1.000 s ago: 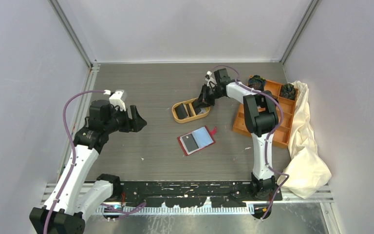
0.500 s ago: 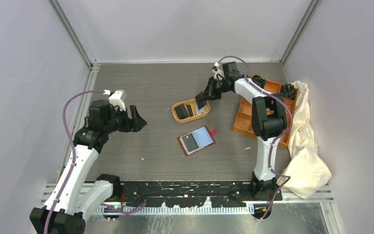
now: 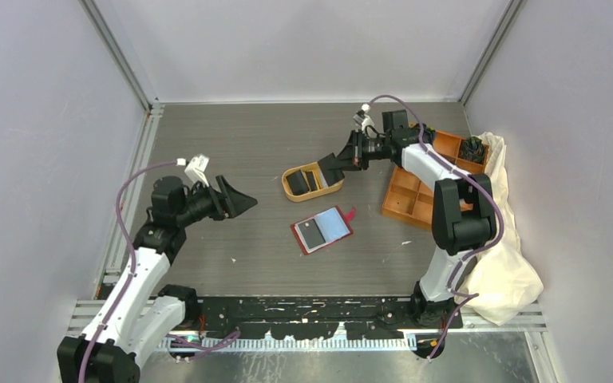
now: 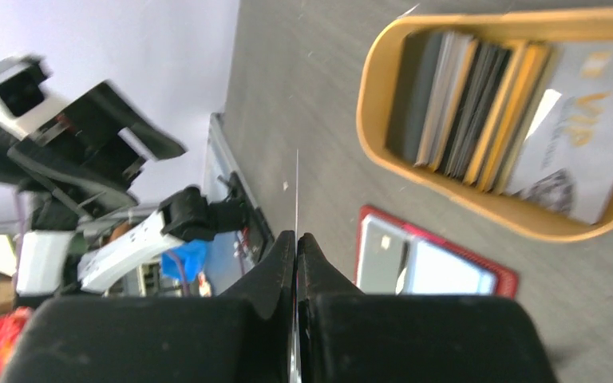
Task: Put the credit cards into the card holder
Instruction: Pick up the credit card from the storage box, then insert the credit card into the card holder.
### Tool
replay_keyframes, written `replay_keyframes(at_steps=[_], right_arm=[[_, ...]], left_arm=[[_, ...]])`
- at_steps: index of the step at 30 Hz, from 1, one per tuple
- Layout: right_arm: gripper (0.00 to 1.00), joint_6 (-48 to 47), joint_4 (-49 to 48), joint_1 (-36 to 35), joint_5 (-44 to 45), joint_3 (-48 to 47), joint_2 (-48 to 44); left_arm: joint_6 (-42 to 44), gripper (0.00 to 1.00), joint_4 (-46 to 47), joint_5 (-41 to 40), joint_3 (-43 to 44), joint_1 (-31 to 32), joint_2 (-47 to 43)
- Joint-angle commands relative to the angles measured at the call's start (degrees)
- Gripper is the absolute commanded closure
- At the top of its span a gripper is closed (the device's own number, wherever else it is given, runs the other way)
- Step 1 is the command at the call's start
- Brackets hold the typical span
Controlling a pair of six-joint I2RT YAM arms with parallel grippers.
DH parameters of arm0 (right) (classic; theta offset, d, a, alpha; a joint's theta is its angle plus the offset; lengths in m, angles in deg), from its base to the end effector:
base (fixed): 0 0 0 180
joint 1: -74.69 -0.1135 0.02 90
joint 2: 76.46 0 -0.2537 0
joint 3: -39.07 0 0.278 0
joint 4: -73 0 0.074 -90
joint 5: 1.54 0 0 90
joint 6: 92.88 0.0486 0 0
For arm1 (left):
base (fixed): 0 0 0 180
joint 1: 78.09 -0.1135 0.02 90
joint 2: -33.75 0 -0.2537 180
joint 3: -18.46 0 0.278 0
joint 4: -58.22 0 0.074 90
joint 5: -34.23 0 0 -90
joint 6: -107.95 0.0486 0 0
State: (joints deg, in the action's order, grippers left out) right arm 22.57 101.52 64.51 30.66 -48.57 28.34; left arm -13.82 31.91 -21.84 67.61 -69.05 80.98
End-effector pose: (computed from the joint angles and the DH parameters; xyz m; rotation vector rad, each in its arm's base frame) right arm 0.4063 0.1147 0.2053 -0.2064 2.3425 1.4917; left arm 0.2226 -0.0629 0.2618 -0.0087 2.0725 -1.0385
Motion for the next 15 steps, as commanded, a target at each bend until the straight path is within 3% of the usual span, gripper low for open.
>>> replay_keyframes(at_steps=[1, 5, 10, 15], right_arm=[[0.99, 7.1, -11.7, -0.3, -9.0, 7.3, -7.4], [0.99, 20.4, -29.5, -0.6, -9.7, 16.8, -11.5], [0.99, 19.2, -31.2, -3.8, -10.5, 18.3, -14.2], [0.99, 18.2, -31.0, -8.1, -13.0, 17.4, -13.5]], left_arm=[[-23.0, 0.3, 31.6, 5.8, -9.7, 1.9, -4.0], [-25.8, 0.3, 40.9, -5.3, -16.9, 12.2, -7.8], [-26.0, 0.3, 52.2, -23.8, -23.1, 28.1, -7.3], [-26.6, 0.32, 58.9, -29.6, -22.0, 34.1, 0.4]])
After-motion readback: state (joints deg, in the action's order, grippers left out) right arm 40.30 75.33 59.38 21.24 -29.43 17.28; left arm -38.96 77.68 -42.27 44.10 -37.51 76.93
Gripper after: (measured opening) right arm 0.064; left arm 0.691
